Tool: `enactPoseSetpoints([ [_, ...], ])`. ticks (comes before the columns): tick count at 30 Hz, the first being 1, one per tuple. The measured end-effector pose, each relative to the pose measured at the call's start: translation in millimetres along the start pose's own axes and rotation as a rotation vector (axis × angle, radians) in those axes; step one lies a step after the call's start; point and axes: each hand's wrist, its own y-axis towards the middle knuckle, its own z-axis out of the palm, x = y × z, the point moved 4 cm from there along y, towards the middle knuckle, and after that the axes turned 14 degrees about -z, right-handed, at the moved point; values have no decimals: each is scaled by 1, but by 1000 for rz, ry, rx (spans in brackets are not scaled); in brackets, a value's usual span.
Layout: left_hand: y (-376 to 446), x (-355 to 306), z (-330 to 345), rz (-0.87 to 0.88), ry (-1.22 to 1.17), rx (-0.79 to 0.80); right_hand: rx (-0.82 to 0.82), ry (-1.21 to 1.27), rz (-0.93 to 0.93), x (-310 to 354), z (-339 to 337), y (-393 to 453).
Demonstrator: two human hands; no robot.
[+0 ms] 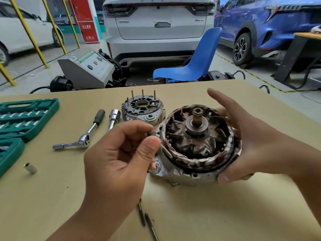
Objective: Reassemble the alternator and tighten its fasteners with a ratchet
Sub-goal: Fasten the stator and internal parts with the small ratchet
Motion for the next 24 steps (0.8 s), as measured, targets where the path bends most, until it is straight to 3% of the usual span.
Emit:
enactPoseSetpoints([
  [3,-1,-2,1,18,22,28,24,-33,-60,0,6,2],
  [12,1,6,1,44,104,61,-146,-10,-86,-5,8,9],
  [24,7,8,-3,176,227,114,-122,-32,-88,-7,7,7],
])
